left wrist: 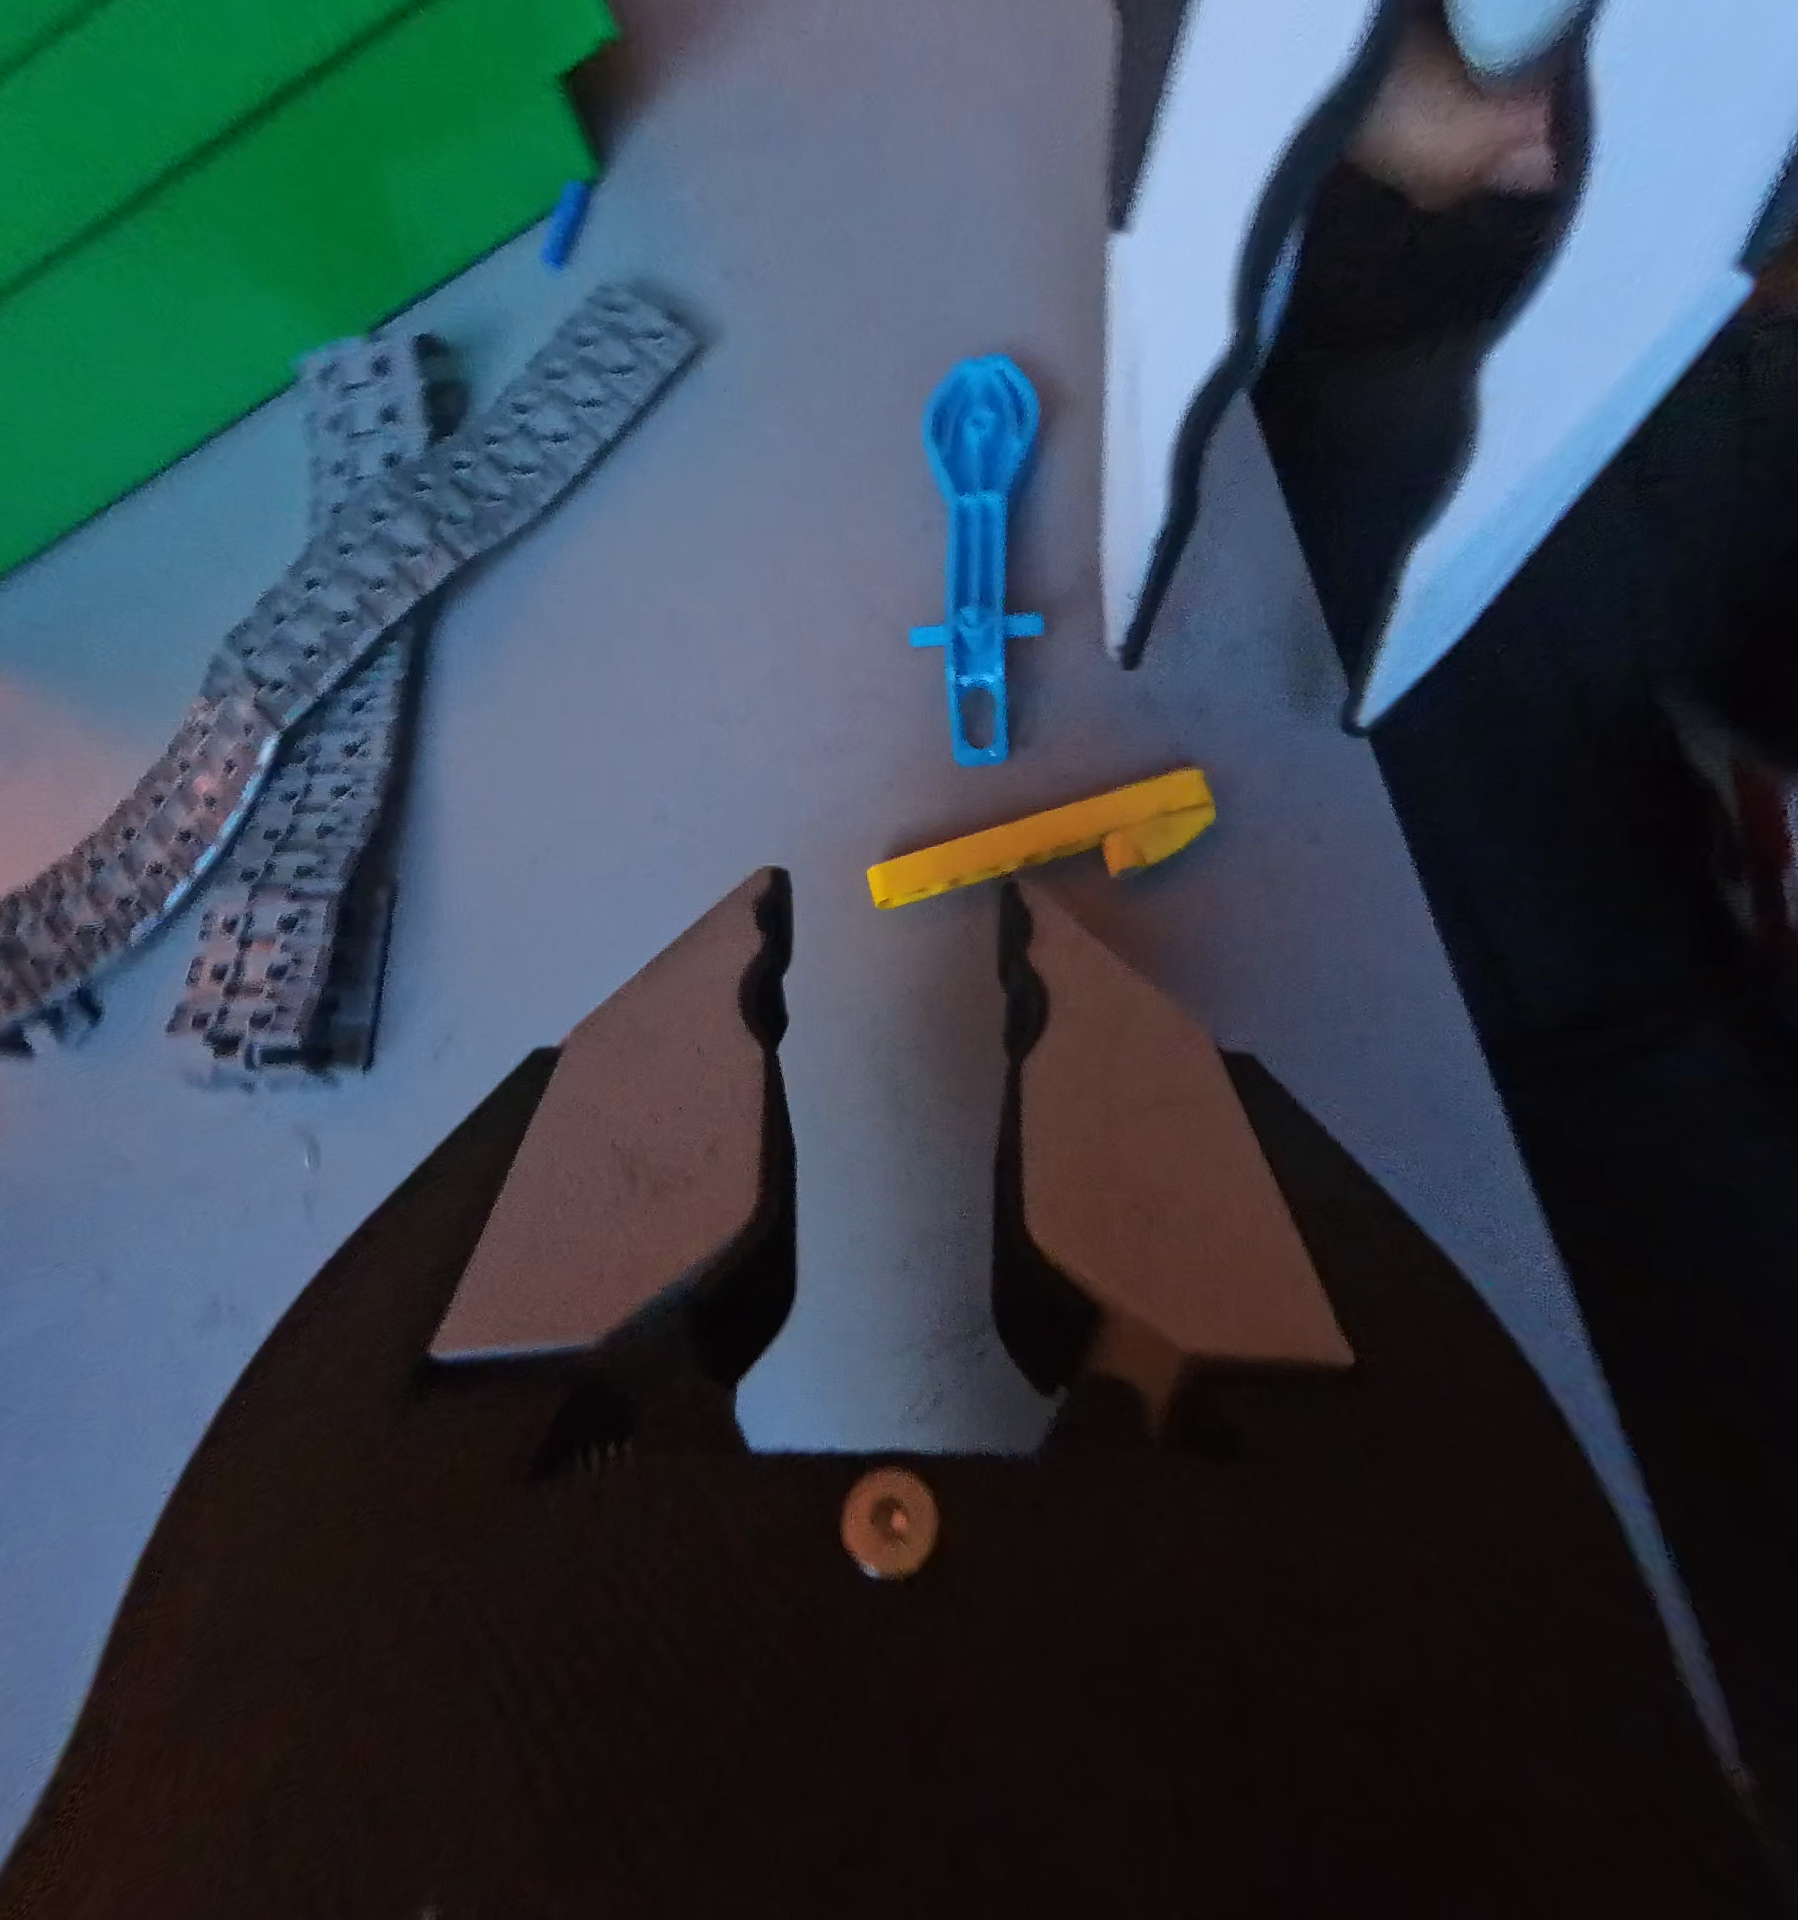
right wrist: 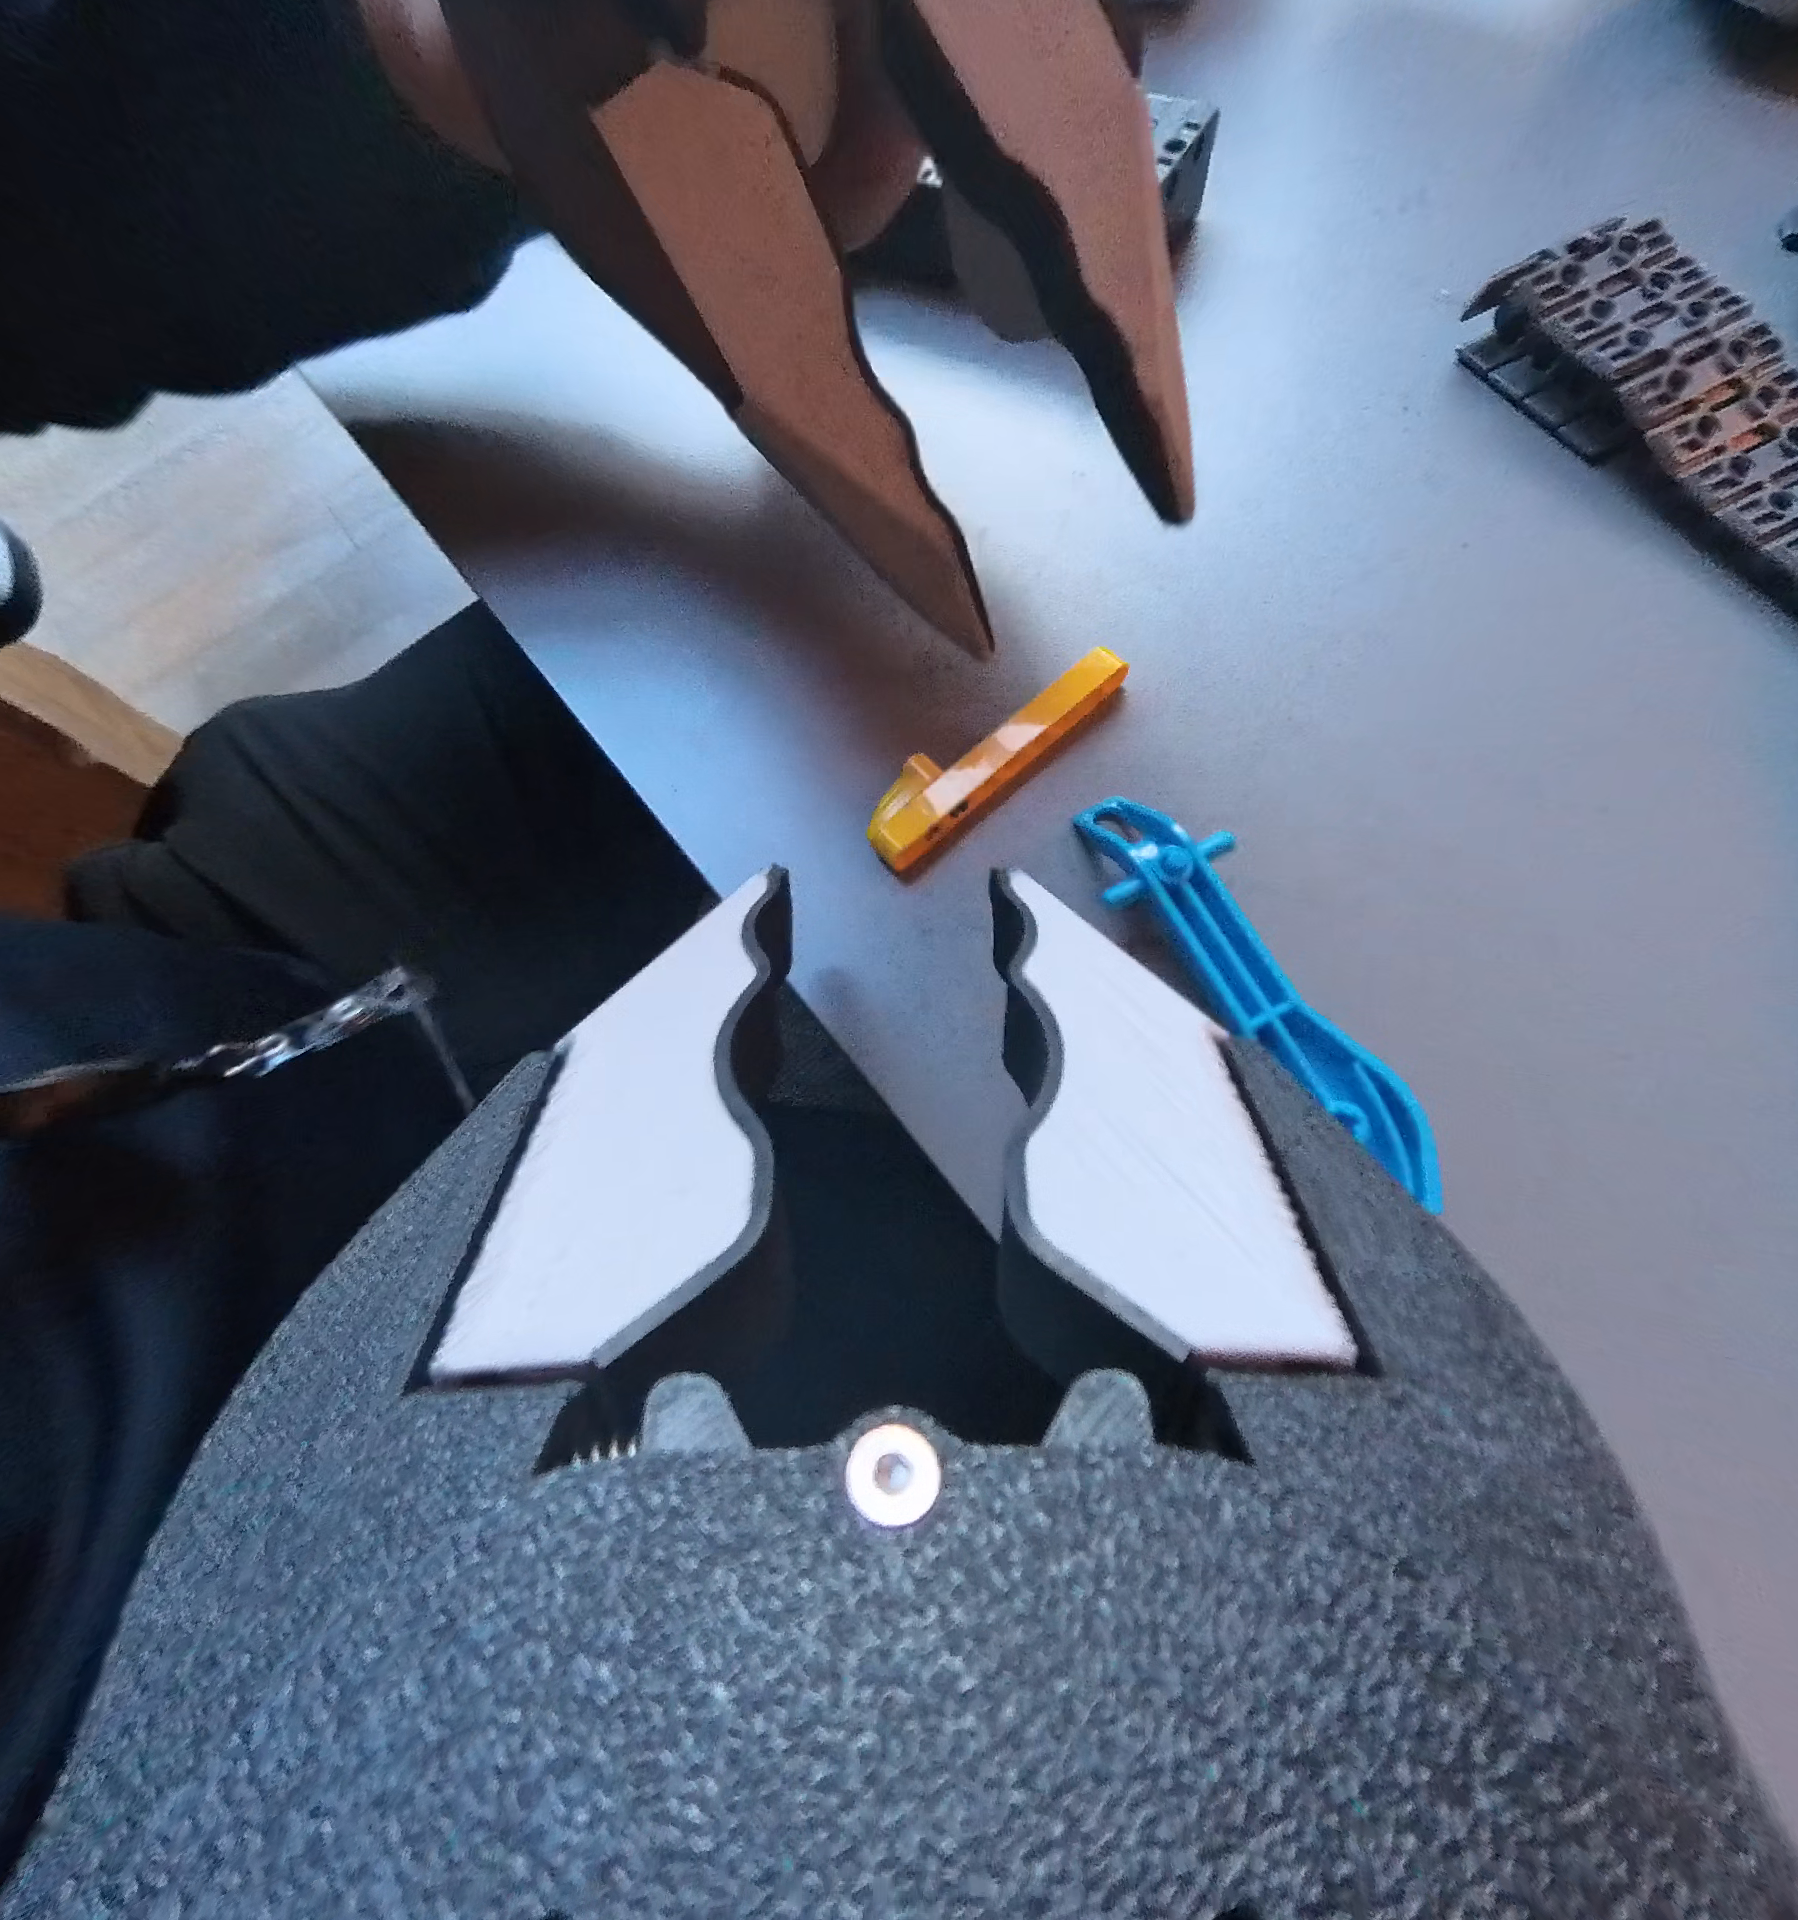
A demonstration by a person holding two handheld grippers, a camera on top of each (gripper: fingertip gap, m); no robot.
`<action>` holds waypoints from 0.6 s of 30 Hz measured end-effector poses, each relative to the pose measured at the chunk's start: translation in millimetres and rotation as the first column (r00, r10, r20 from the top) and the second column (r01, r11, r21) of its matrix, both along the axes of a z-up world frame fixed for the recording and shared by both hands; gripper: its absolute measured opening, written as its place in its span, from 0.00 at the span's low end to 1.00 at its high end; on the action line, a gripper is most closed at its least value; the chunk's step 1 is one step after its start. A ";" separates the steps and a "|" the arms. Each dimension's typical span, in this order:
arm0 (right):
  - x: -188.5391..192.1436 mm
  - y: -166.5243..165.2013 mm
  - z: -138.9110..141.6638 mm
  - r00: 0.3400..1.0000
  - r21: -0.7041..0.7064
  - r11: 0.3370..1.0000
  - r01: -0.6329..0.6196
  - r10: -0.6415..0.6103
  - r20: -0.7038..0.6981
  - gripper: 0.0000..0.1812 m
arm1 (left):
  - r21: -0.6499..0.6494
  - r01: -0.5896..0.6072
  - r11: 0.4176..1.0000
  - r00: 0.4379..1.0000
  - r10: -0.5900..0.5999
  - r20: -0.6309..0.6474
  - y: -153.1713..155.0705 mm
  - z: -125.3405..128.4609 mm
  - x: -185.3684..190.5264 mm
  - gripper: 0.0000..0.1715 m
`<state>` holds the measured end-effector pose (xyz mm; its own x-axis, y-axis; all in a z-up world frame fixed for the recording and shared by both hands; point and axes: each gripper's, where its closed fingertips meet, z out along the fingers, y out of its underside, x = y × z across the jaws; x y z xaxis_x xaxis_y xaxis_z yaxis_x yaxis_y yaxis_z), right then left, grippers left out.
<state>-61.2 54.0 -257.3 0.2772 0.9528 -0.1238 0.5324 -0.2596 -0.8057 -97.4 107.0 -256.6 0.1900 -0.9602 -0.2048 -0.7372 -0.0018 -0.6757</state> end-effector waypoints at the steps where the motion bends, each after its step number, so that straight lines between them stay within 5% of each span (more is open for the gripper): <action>1: -3.9 0.2 -2.1 1.000 0.011 1.000 0.010 -0.011 0.012 0.20 | 0.018 0.046 0.999 0.999 -0.045 -0.028 0.1 -3.4 0.1 0.22; 9: -13.5 10.3 -17.5 0.993 0.063 0.998 0.016 -0.023 0.119 0.19 | 0.035 0.233 0.972 0.966 -0.227 -0.125 -12.5 -15.6 9.0 0.14; 14: -0.1 12.8 -17.8 0.990 0.064 0.998 -0.010 0.000 0.142 0.09 | 0.028 0.195 0.980 0.972 -0.190 -0.139 -22.8 -16.3 7.5 0.11; 18: 15.0 16.6 -14.7 0.992 0.082 0.997 -0.011 0.000 0.130 0.12 | -0.044 0.121 0.992 0.984 -0.126 -0.125 -37.3 -16.4 12.2 0.16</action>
